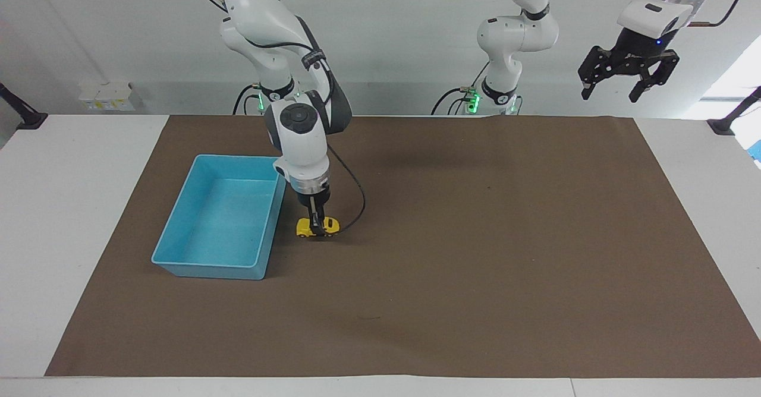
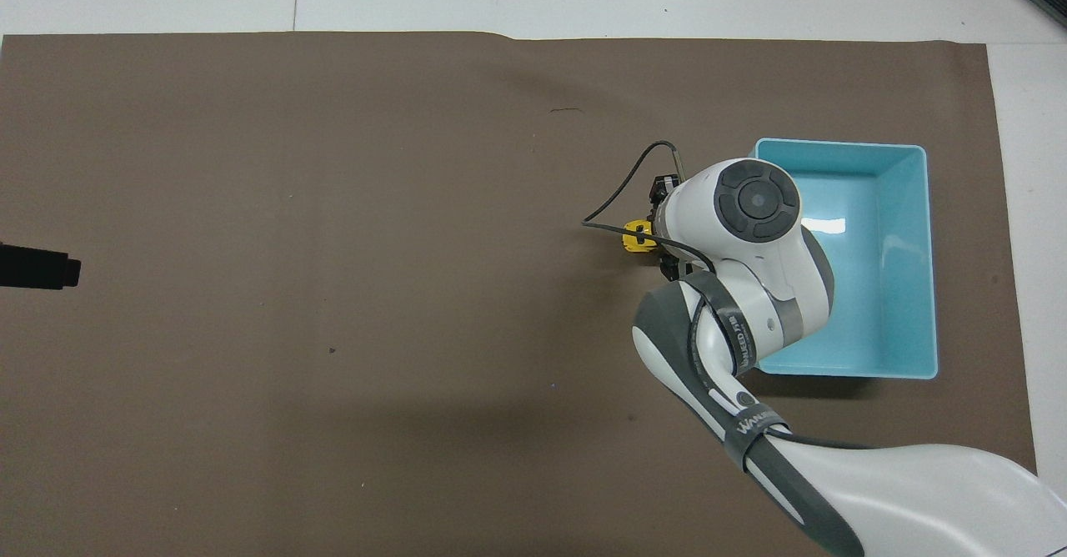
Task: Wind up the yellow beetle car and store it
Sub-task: 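Close the right gripper on the yellow car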
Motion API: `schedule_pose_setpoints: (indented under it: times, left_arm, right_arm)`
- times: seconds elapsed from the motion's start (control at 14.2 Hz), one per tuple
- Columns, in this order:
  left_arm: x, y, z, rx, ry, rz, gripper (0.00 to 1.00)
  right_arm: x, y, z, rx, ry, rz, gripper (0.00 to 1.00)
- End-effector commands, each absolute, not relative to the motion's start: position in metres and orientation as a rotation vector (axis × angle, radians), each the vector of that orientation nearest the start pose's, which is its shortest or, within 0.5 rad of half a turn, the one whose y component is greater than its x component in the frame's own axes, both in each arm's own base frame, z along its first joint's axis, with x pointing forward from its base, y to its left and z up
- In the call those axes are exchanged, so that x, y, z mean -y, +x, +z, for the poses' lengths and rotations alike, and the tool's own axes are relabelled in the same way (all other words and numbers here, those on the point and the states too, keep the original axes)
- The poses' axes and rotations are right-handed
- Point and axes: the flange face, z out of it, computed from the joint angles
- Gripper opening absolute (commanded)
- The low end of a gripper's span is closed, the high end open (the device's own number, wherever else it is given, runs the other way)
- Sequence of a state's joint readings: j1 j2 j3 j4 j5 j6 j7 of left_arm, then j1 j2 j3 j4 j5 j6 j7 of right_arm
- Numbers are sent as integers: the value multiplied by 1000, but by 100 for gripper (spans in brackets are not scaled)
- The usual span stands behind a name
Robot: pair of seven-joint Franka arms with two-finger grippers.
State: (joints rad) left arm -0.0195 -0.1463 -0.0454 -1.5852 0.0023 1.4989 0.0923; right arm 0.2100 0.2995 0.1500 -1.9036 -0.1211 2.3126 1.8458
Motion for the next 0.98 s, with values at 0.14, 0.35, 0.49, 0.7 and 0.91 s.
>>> schedule_pose_setpoints:
  times: [0.14, 0.35, 0.49, 0.7, 0.91]
  left_arm:
    - [32, 494, 693, -246, -3137, -89, 100]
    - [32, 494, 693, -246, -3137, -89, 100]
    - [32, 494, 693, -246, -3137, -89, 100]
    - [32, 494, 693, -245, -3136, -89, 100]
    - [32, 494, 693, -246, -3137, -89, 100]
  right_arm:
    - [-215, 588, 388, -1839, -2454, -154, 0]
    - [-207, 585, 409, -1723, -2524, -125, 0]
    - [-203, 579, 423, -1593, -2625, -113, 0]
    - [-187, 578, 434, -1502, -2693, -96, 0]
    - [-169, 577, 438, -1342, -2812, -71, 0]
